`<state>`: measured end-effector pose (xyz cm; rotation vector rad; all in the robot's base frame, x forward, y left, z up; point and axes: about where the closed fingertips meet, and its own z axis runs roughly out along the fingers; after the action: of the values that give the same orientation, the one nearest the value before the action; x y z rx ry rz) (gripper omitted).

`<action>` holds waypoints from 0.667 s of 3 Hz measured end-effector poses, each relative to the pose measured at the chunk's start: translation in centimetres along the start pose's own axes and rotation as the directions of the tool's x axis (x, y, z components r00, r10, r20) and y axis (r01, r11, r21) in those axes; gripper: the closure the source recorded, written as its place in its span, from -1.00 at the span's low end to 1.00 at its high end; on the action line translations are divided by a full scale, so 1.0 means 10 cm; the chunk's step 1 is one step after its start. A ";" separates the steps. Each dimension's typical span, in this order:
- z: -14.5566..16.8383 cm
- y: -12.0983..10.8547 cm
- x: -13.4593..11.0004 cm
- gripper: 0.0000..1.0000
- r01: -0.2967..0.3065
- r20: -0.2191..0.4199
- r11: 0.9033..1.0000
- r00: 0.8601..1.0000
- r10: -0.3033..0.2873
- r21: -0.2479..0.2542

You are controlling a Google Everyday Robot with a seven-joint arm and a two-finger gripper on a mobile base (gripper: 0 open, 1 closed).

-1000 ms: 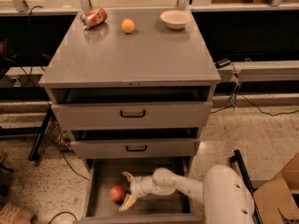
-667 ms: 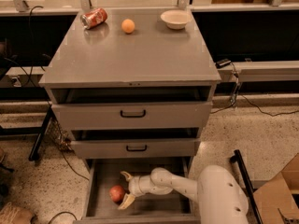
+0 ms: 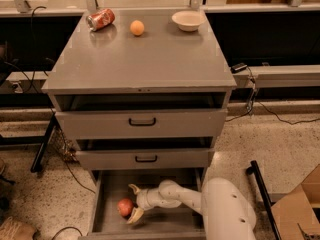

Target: Pick apple from bottom drawer and place on counter

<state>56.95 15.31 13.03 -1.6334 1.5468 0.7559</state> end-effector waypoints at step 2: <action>0.15 0.02 -0.03 -0.50 0.015 -0.001 1.000 1.000 -0.015 -0.028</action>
Offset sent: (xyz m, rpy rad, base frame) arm 0.0020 0.0154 -0.0057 -0.0091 0.0018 0.0349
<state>56.82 16.75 12.39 -1.6641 1.5300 0.7720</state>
